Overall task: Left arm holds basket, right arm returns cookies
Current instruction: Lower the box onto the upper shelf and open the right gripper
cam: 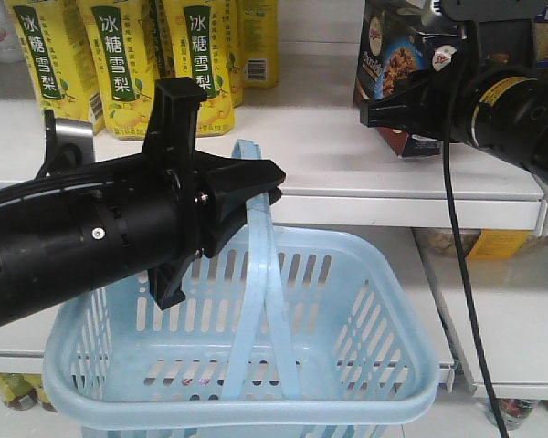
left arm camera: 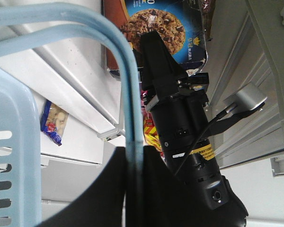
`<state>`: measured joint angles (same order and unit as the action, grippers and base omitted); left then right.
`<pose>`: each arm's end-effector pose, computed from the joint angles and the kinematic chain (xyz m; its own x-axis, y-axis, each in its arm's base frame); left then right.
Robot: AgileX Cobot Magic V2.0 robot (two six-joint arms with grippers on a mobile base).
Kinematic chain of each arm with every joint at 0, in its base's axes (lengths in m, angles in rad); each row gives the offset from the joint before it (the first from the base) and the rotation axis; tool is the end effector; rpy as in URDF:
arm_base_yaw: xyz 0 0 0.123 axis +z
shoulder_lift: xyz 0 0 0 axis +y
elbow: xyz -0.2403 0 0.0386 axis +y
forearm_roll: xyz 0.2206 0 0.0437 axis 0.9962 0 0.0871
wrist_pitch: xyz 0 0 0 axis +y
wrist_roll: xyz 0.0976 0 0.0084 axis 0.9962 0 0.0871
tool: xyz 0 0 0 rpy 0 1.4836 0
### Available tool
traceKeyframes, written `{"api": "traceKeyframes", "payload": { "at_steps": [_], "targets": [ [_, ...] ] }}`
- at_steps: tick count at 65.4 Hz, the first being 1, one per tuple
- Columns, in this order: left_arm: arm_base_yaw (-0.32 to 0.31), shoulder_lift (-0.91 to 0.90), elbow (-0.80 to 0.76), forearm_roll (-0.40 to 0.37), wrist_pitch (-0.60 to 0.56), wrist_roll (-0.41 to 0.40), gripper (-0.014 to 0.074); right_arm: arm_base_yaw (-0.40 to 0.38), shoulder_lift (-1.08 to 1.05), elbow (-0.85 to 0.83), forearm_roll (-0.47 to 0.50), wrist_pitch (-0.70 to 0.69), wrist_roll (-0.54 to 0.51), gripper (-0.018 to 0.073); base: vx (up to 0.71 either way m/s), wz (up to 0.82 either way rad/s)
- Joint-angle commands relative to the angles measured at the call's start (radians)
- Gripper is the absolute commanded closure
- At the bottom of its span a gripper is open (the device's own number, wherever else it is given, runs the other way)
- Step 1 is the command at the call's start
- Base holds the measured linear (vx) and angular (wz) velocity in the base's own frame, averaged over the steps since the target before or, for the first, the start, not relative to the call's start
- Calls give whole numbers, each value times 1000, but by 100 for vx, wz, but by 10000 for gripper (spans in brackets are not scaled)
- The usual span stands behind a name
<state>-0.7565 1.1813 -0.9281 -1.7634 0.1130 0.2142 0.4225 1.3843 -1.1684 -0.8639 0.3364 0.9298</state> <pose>0.1854 -0.1901 0.3330 -0.7638 -0.6454 -0.0043 -0.0890 0.1119 -0.9897 0.2903 0.1034 0.3289 -0.3303 -0.0483 -0.9427 -0.1515 0.9884 0.0024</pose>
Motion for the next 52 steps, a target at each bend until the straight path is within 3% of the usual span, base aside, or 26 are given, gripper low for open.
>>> {"api": "traceKeyframes", "payload": {
  "at_steps": [1,12,21,40,52],
  "targets": [
    [6,-30,-44,-16,-23,32,599,-5,-24,-29,-27,-40,-5,401,0,0],
    [6,-30,-44,-16,-23,32,599,-5,-41,-29,-25,-40,-5,214,0,0],
    [6,-30,-44,-16,-23,32,599,-5,-57,-29,-25,-19,-5,118,0,0],
    [6,-30,-44,-16,-23,32,599,-3,-106,-29,-11,40,-5,111,0,0],
    [6,-30,-44,-16,-23,32,599,-3,-168,-29,48,44,-11,111,0,0]
  ]
}}
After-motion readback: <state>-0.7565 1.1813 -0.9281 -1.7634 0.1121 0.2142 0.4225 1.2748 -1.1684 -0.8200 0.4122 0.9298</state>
